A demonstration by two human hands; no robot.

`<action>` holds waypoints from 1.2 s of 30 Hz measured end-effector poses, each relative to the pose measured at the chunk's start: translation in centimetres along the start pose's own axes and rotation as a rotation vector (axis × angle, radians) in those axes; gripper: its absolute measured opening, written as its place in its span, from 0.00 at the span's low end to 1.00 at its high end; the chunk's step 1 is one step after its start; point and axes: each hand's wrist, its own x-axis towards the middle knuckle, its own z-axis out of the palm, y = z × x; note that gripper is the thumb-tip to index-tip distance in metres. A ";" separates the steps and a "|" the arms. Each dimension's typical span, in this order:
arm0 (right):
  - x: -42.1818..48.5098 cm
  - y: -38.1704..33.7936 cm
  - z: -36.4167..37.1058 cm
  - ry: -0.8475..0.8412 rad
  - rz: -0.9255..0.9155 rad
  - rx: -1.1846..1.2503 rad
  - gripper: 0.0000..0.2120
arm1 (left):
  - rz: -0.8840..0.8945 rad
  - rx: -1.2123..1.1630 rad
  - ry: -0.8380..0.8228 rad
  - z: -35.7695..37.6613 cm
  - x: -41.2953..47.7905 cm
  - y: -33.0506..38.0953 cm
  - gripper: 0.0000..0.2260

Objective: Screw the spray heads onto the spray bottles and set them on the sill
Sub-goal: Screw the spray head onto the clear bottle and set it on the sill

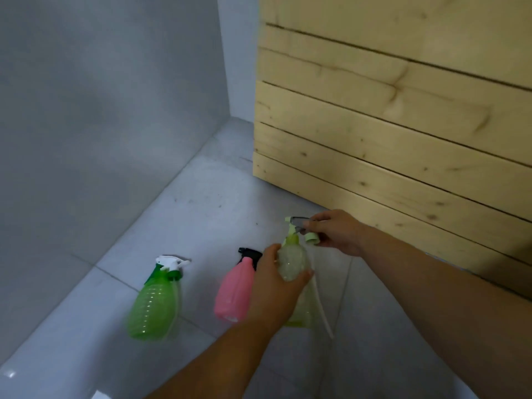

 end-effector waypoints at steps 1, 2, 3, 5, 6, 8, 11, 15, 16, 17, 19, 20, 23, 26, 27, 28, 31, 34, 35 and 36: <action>-0.9 -1.4 0.0 0.004 -0.027 -0.001 0.08 | 0.026 0.007 0.025 -0.9 -0.3 1.1 0.36; -2.1 -3.2 0.2 0.016 -0.064 -0.006 0.07 | 0.054 0.012 0.049 -2.1 -0.7 2.5 0.40; -3.1 -4.6 0.3 0.030 -0.095 -0.008 0.08 | 0.073 0.020 0.067 -3.0 -1.0 3.7 0.43; -5.9 -7.8 0.7 0.044 -0.170 0.002 0.10 | 0.102 0.026 0.083 -5.3 -2.0 6.3 0.42; -7.5 -9.3 1.0 0.049 -0.212 0.005 0.11 | 0.126 0.035 0.080 -6.5 -2.5 7.4 0.36; -10.5 -12.2 1.6 0.057 -0.307 -0.008 0.11 | 0.202 0.102 0.086 -9.0 -3.7 9.5 0.20; -15.7 -16.2 2.6 0.052 -0.452 0.014 0.05 | 0.320 0.122 0.095 -13.0 -6.5 12.3 0.18; -22.5 -21.2 3.8 0.074 -0.599 0.098 0.06 | 0.364 0.026 0.080 -17.8 -10.5 15.1 0.23; -24.2 -22.3 4.1 0.092 -0.633 0.133 0.09 | 0.369 -0.004 0.065 -18.9 -11.5 15.5 0.24; -25.9 -23.3 4.3 0.115 -0.670 0.168 0.12 | 0.375 -0.021 0.055 -20.2 -12.5 15.9 0.26; -29.3 -24.9 4.6 0.160 -0.747 0.240 0.15 | 0.388 -0.005 0.051 -22.7 -14.6 16.3 0.31; -30.9 -25.5 4.8 0.176 -0.783 0.288 0.16 | 0.394 0.007 0.054 -23.9 -15.5 16.3 0.33; -34.3 -26.9 5.1 0.217 -0.855 0.498 0.15 | 0.401 0.006 0.069 -26.5 -17.4 15.9 0.32; -36.7 -27.4 5.9 0.222 -0.903 0.640 0.15 | 0.395 0.025 0.119 -28.1 -18.9 15.6 0.35; -37.1 -27.4 6.3 0.213 -0.913 0.655 0.13 | 0.403 0.023 0.132 -28.4 -19.2 15.6 0.36; -37.4 -27.2 6.7 0.203 -0.919 0.664 0.10 | 0.412 0.012 0.137 -28.6 -19.5 15.6 0.37; -37.6 -26.6 7.5 0.178 -0.922 0.659 0.12 | 0.427 0.008 0.146 -28.9 -19.9 15.4 0.38; -37.6 -26.4 7.7 0.171 -0.915 0.655 0.13 | 0.433 0.030 0.151 -29.0 -19.9 15.0 0.38; -37.5 -26.4 7.7 0.174 -0.915 0.658 0.11 | 0.432 0.041 0.153 -29.0 -19.9 15.0 0.39; -37.5 -26.4 7.7 0.175 -0.915 0.657 0.10 | 0.432 0.052 0.152 -28.9 -19.8 14.9 0.39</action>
